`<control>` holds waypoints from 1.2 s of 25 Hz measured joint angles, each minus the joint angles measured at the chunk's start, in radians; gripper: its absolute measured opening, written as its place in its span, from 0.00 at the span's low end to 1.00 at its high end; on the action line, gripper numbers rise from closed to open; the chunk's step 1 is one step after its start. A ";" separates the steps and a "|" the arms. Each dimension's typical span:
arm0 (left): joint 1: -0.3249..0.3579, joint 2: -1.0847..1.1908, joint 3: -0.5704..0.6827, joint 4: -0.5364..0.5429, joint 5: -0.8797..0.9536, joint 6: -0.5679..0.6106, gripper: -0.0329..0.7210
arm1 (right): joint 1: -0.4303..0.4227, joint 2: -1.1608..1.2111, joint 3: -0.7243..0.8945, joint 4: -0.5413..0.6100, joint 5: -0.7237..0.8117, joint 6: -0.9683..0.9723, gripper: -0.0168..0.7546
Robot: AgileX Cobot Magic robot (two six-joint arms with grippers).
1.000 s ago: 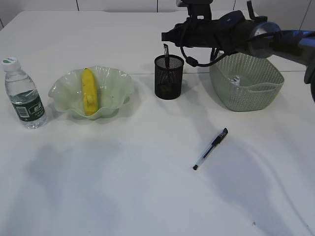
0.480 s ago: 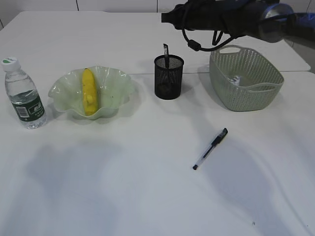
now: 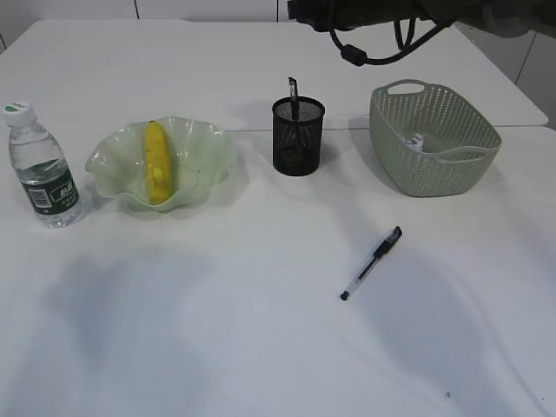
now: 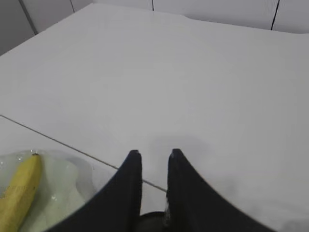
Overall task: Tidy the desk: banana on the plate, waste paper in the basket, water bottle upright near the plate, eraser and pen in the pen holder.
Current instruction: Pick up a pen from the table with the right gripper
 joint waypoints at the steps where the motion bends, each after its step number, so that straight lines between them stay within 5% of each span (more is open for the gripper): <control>1: 0.000 0.000 0.000 0.000 0.000 0.000 0.57 | -0.001 -0.010 0.000 -0.056 0.022 0.049 0.21; 9: 0.000 0.000 0.000 -0.006 0.000 0.000 0.57 | -0.004 -0.108 0.000 -0.341 0.158 0.223 0.21; 25: 0.000 0.000 0.000 -0.007 0.000 0.000 0.57 | -0.004 -0.267 0.000 -0.726 0.604 0.742 0.22; 30: 0.000 0.000 0.000 -0.007 -0.007 0.000 0.57 | -0.004 -0.267 0.000 -0.769 0.731 0.784 0.22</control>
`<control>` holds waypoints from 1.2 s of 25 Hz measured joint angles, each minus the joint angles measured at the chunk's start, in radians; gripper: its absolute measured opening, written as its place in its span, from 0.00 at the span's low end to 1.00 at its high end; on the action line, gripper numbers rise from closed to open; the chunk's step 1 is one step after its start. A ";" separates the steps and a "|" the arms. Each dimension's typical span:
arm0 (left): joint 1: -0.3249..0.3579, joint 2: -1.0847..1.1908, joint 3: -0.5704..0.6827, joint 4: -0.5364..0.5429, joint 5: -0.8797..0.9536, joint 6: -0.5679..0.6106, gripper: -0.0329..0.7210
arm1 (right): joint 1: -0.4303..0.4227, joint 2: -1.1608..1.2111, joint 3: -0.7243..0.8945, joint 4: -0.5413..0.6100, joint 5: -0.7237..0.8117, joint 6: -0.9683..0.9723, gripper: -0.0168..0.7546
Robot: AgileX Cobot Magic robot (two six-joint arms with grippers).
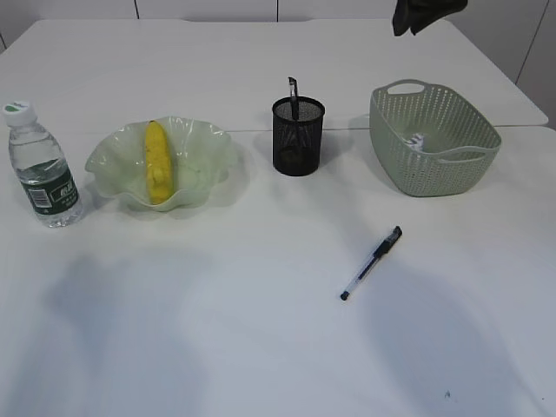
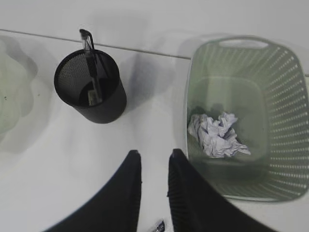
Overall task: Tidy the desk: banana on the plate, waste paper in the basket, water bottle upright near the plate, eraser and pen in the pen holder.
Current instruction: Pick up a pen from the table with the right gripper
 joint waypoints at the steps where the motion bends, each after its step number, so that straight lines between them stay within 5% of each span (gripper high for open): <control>1: 0.000 0.000 0.000 0.000 0.000 0.000 0.57 | 0.000 0.000 0.000 -0.002 0.008 0.000 0.22; 17: 0.000 0.000 0.000 -0.031 -0.009 0.000 0.57 | 0.000 0.000 0.000 -0.038 0.028 0.030 0.22; 30: 0.000 0.000 0.000 -0.114 0.010 0.000 0.57 | 0.000 0.000 0.014 -0.039 0.118 0.311 0.23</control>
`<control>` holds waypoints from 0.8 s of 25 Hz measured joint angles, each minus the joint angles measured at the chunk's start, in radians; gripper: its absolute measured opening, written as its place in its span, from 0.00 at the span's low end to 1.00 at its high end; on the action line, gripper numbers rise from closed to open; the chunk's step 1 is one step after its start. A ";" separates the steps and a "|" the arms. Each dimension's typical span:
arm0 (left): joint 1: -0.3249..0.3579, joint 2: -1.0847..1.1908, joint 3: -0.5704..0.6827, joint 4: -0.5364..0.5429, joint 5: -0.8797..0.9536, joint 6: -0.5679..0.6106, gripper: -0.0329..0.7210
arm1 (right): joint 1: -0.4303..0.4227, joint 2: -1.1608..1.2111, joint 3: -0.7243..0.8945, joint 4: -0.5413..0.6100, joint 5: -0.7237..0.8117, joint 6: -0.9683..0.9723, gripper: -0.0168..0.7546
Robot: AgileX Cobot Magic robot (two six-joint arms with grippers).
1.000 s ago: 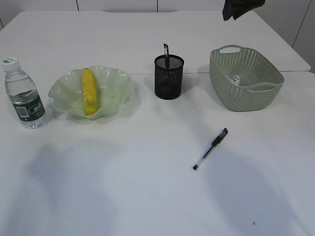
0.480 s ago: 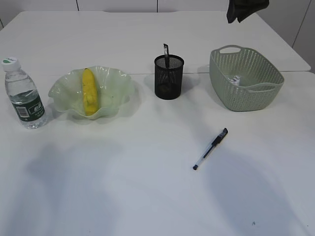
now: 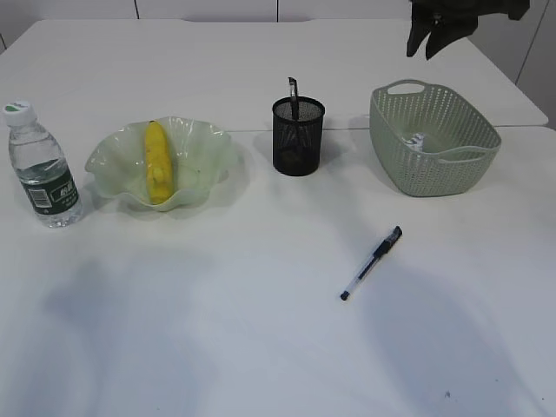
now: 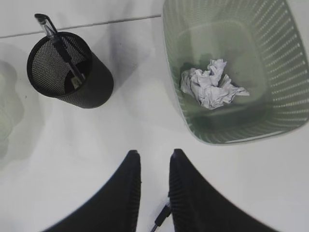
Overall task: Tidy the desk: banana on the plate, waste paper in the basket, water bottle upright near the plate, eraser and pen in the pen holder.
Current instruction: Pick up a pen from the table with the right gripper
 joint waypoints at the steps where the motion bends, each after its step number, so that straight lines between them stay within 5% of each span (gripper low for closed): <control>1: 0.000 0.000 0.000 -0.009 0.018 0.000 0.57 | 0.000 -0.001 0.013 0.000 0.000 0.030 0.23; 9: 0.000 0.000 0.000 -0.019 0.094 0.000 0.57 | 0.000 0.013 0.174 0.026 0.000 0.132 0.27; 20: 0.000 0.000 0.000 -0.019 0.094 0.000 0.57 | 0.000 0.109 0.192 0.113 -0.004 0.256 0.28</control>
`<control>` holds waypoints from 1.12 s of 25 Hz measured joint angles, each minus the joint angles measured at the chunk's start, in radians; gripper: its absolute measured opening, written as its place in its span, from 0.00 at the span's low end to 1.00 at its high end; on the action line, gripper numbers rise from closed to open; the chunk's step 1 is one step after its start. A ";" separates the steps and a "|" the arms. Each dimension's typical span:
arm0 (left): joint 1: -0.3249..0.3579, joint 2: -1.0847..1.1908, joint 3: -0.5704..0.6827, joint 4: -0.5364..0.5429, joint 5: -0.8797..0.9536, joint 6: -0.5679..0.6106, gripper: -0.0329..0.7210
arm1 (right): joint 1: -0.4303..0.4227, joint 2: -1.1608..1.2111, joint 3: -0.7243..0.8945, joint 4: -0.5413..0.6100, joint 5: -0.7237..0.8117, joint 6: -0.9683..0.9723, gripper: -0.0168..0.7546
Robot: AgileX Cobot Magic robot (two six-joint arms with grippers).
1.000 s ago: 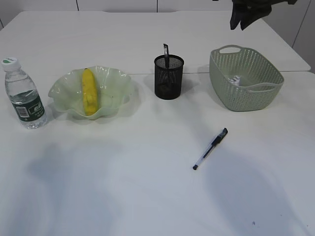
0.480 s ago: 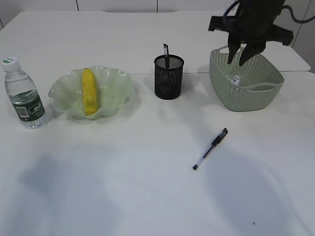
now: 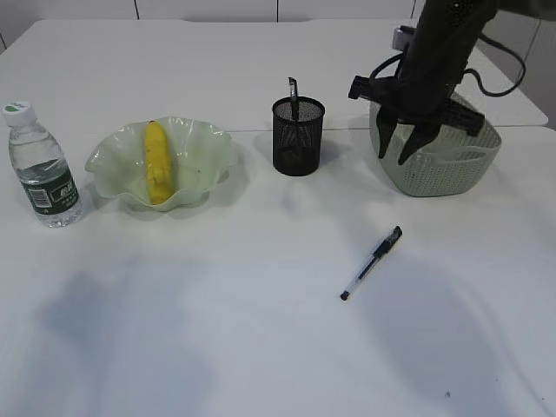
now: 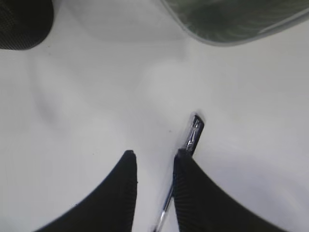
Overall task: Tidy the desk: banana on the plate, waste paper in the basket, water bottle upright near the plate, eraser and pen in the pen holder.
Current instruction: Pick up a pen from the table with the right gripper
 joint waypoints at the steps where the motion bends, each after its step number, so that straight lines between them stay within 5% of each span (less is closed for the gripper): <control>1: 0.000 0.000 0.000 -0.001 0.000 0.000 0.57 | 0.000 0.007 0.000 0.015 -0.001 0.017 0.28; 12: 0.000 0.000 0.000 -0.001 0.000 0.000 0.57 | 0.013 0.038 0.007 0.040 -0.004 0.219 0.29; 28: 0.000 0.000 0.000 -0.001 0.001 0.000 0.57 | 0.030 0.038 0.158 0.018 -0.021 0.253 0.29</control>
